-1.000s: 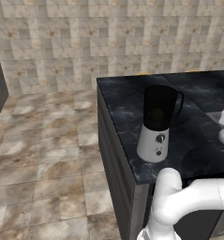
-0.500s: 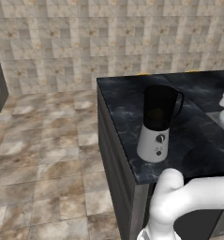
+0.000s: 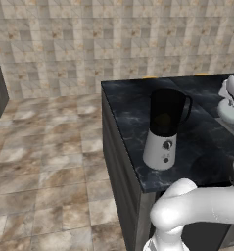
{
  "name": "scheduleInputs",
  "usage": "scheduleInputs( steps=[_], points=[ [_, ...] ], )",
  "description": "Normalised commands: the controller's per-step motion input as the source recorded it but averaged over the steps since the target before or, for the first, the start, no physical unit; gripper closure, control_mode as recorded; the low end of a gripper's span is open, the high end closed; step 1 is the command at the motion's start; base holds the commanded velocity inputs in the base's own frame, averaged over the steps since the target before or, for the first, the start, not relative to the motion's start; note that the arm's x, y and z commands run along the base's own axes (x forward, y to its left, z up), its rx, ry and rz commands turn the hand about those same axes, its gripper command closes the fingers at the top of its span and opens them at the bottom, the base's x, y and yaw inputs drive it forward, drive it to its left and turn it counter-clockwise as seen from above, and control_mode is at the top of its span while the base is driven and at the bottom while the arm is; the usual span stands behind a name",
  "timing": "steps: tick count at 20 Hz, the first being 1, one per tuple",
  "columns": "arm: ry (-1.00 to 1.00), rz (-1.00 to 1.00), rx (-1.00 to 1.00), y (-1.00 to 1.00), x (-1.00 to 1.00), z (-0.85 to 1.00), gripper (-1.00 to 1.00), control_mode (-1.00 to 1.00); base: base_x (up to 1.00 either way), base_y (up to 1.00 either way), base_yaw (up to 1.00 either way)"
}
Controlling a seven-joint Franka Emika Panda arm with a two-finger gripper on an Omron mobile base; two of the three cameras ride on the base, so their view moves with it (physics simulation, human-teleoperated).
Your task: Open the blender lid, put the pear in the blender, close the lid, and start the blender.
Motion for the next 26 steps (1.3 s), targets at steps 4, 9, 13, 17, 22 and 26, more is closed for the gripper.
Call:
scheduleInputs(
  steps=[4, 9, 13, 17, 22, 26],
  points=[
    [-0.18, 0.0, -0.12, 0.76, -0.01, 0.75, 1.0, -1.0, 0.0, 0.0, 0.0],
    [-0.19, 0.0, -0.13, 0.7, 0.0, 0.95, 1.0, -1.0, 0.0, 0.0, 0.0],
    [-0.16, 0.0, -0.12, 0.65, 0.0, 0.94, 1.0, -1.0, 0.0, 0.0, 0.0],
    [-0.14, 0.0, -0.07, 0.62, 0.0, 0.91, 1.0, -1.0, 0.0, 0.0, 0.0],
    [-0.03, 0.0, -0.01, 0.68, 0.0, 0.69, 1.0, -1.0, 0.0, 0.0, 0.0],
    [0.05, 0.01, 0.01, 0.72, 0.0, 0.19, 1.0, -1.0, 0.0, 0.0, 0.0]
  ],
)
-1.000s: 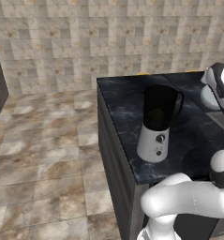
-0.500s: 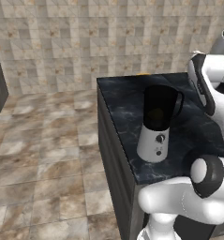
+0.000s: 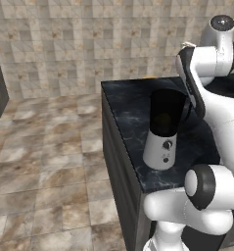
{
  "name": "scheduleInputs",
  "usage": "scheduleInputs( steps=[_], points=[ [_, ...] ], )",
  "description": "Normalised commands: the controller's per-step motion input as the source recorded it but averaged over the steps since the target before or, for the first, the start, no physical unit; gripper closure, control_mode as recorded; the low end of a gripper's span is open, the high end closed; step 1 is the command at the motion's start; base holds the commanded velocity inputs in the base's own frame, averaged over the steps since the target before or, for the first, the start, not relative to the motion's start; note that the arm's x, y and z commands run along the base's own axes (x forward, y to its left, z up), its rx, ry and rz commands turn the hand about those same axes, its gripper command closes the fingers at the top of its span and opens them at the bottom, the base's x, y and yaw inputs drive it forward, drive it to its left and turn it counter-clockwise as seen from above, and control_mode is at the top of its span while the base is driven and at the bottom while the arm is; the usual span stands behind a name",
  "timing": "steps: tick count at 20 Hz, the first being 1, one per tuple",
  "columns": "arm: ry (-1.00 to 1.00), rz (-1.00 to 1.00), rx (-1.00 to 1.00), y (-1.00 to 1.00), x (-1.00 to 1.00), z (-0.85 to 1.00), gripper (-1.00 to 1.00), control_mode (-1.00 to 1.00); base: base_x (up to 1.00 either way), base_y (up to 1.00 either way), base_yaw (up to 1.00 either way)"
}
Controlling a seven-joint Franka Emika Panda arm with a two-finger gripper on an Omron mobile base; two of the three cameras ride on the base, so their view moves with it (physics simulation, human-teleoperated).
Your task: Open the blender lid, put the pear in the blender, close the lid, and start the blender.
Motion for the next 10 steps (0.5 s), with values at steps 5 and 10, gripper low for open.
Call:
scheduleInputs(
  steps=[5, 10],
  points=[
    [0.13, 0.06, 0.02, 0.57, 0.0, 0.01, 1.0, -1.0, 0.0, 0.0, 0.0],
    [0.18, 0.1, 0.01, 0.41, 0.02, 0.02, 1.0, -1.0, 0.0, 0.0, 0.0]
  ],
)
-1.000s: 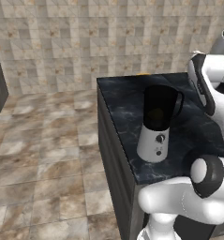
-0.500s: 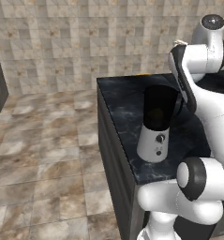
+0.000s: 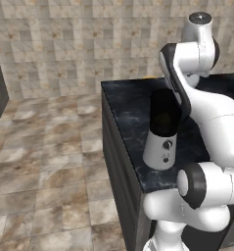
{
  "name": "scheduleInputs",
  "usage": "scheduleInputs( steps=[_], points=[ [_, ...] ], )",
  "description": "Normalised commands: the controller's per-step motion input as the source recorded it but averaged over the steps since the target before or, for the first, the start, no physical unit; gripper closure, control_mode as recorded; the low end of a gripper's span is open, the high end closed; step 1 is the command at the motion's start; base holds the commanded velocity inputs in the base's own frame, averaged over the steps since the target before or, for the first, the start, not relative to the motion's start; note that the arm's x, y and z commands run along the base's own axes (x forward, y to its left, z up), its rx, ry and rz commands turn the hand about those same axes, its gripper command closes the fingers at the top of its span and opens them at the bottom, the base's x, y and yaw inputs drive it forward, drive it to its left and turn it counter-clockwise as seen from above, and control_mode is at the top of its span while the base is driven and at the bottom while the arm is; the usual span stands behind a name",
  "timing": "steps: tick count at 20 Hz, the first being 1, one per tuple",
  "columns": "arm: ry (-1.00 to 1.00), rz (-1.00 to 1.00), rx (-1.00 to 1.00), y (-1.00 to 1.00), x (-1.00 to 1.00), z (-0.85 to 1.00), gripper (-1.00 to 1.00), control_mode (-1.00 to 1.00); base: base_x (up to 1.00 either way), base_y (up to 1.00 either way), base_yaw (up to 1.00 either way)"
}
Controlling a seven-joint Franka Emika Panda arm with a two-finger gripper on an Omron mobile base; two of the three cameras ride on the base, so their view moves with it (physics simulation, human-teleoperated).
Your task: Open the blender lid, put the pear in the blender, close the lid, and start the blender.
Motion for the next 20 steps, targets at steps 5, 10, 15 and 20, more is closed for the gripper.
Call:
scheduleInputs(
  steps=[5, 10, 15, 20],
  points=[
    [0.09, 0.1, 0.06, 0.19, 0.1, 0.0, 1.0, -1.0, 0.0, 0.0, 0.0],
    [0.07, 0.09, 0.07, 0.16, 0.17, -0.05, 1.0, -1.0, 0.0, 0.0, 0.0],
    [0.06, 0.09, 0.06, 0.16, 0.16, -0.17, 1.0, -1.0, 0.0, 0.0, 0.0],
    [0.06, 0.07, 0.04, 0.0, 0.11, -0.12, 1.0, -1.0, 0.0, 0.0, 0.0]
  ],
)
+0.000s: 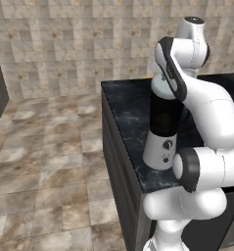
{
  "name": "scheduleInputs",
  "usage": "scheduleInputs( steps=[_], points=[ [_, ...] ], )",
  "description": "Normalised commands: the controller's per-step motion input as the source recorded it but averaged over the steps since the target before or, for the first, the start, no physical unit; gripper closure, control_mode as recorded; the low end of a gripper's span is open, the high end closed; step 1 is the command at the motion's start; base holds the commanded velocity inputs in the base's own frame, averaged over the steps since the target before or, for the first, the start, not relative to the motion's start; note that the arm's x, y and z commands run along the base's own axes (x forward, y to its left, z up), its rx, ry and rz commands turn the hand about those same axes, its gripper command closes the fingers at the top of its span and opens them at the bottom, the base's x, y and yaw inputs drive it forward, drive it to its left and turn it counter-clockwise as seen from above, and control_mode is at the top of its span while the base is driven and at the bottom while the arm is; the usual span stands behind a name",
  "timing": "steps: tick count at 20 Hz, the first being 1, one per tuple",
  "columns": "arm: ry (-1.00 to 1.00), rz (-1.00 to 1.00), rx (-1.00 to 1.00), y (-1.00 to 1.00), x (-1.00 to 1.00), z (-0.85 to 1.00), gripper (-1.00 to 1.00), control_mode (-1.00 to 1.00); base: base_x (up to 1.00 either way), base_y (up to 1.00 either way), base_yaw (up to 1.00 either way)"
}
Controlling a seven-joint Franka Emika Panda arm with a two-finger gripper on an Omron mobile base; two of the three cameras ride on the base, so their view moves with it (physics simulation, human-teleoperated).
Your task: Open the blender lid, put the pear in the blender, close the lid, and start the blender.
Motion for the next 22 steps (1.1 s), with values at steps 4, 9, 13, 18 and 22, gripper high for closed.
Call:
scheduleInputs(
  steps=[4, 9, 13, 18, 22],
  points=[
    [0.14, 0.0, 0.0, 0.0, 0.12, 0.0, 1.0, -1.0, 0.0, 0.0, 0.0],
    [0.15, 0.0, 0.0, 0.0, 0.14, -0.04, 1.0, -1.0, 0.0, 0.0, 0.0],
    [0.1, 0.0, 0.0, 0.0, 0.03, -0.03, 1.0, -1.0, 0.0, 0.0, 0.0],
    [0.03, 0.0, 0.0, 0.0, 0.0, -0.1, 1.0, -1.0, 0.0, 0.0, 0.0],
    [0.01, 0.0, 0.0, 0.0, -0.02, 0.0, 1.0, -1.0, 0.0, 0.0, 0.0]
  ],
)
